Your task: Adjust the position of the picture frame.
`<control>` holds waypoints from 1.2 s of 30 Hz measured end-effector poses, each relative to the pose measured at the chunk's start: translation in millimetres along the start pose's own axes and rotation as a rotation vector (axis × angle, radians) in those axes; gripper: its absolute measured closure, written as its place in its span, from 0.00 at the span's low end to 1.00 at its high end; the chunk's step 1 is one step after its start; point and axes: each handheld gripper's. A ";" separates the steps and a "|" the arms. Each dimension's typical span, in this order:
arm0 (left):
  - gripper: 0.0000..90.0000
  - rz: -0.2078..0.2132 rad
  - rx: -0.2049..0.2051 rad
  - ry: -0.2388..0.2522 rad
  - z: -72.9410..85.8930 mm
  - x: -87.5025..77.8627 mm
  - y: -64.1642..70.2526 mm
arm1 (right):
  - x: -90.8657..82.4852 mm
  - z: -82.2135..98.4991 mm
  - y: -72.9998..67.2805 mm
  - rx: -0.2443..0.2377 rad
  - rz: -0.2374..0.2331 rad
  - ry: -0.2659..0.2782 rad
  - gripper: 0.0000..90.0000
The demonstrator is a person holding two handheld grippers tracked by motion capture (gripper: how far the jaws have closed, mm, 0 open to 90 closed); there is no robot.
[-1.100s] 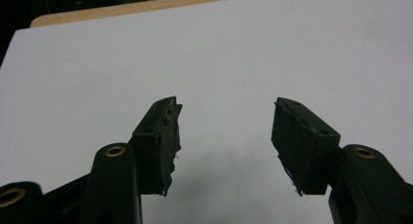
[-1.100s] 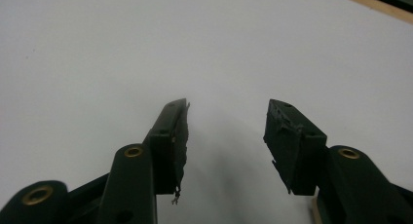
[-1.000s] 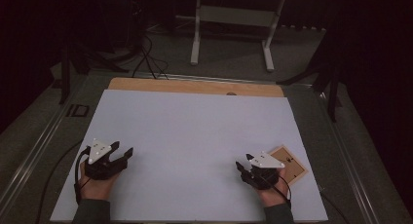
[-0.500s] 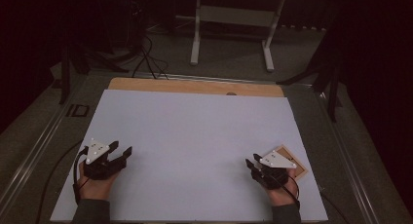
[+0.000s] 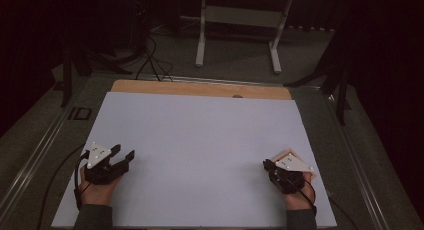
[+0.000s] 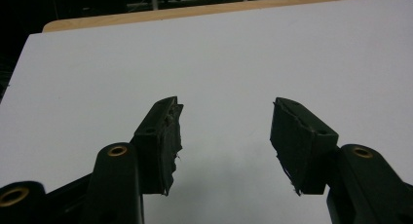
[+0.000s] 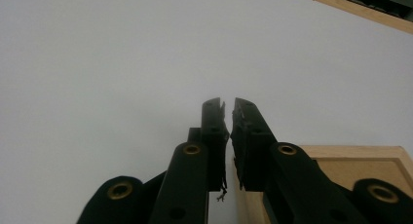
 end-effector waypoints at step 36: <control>0.49 0.010 0.019 0.014 -0.3 -0.7 1.7 | 18.5 9.6 16.8 -0.010 0.041 -0.140 0.99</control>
Point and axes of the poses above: each handheld gripper's, and its own axes: x roughly forward along the jaws, z roughly out of its underside, y roughly to its right, and after that the axes turned 13 degrees about z, right-handed
